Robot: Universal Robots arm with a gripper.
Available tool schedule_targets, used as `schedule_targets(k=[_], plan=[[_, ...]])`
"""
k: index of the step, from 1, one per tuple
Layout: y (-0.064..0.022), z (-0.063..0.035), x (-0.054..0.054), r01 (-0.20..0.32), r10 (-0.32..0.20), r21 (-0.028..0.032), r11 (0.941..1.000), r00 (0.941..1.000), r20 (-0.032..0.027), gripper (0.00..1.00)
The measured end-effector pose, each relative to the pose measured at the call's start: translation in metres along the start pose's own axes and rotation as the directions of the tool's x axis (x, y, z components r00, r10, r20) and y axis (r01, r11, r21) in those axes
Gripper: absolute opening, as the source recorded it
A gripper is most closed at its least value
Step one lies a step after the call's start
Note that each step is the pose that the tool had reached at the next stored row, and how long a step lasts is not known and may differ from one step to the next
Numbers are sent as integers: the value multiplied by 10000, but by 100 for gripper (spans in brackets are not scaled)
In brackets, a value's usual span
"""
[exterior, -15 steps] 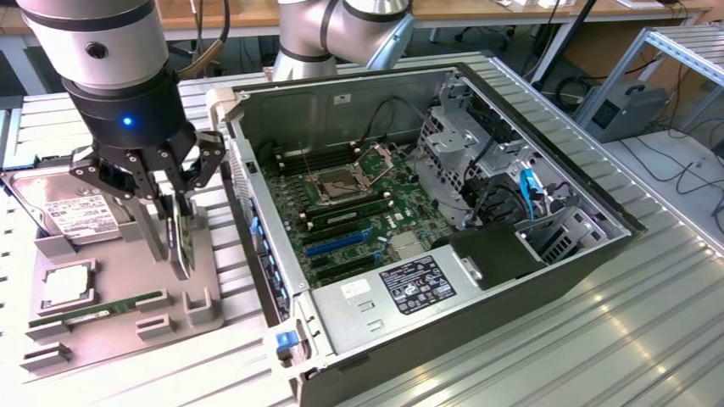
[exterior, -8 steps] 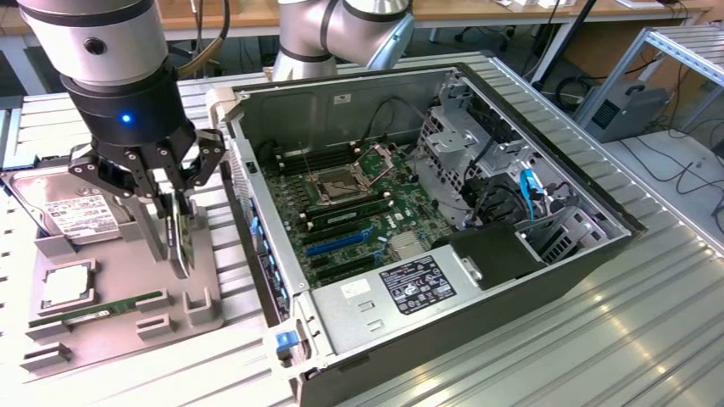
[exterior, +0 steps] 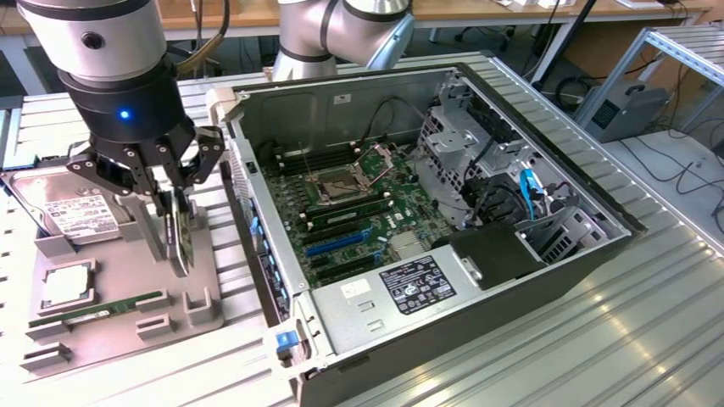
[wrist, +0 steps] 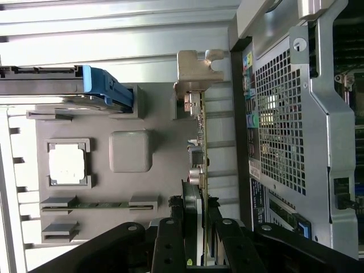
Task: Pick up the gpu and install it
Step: 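Pick up the gpu and move the gpu toward the slot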
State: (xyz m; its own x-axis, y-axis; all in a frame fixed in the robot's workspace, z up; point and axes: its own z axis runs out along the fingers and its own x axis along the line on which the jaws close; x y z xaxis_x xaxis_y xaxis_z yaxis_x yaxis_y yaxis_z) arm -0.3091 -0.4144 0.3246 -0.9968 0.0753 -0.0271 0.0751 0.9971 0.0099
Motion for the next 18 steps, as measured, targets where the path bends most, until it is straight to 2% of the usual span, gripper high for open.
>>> schedule_targets(k=[18], plan=[[1, -69, -2, 0, 0, 1, 10000, 10000, 0, 27]])
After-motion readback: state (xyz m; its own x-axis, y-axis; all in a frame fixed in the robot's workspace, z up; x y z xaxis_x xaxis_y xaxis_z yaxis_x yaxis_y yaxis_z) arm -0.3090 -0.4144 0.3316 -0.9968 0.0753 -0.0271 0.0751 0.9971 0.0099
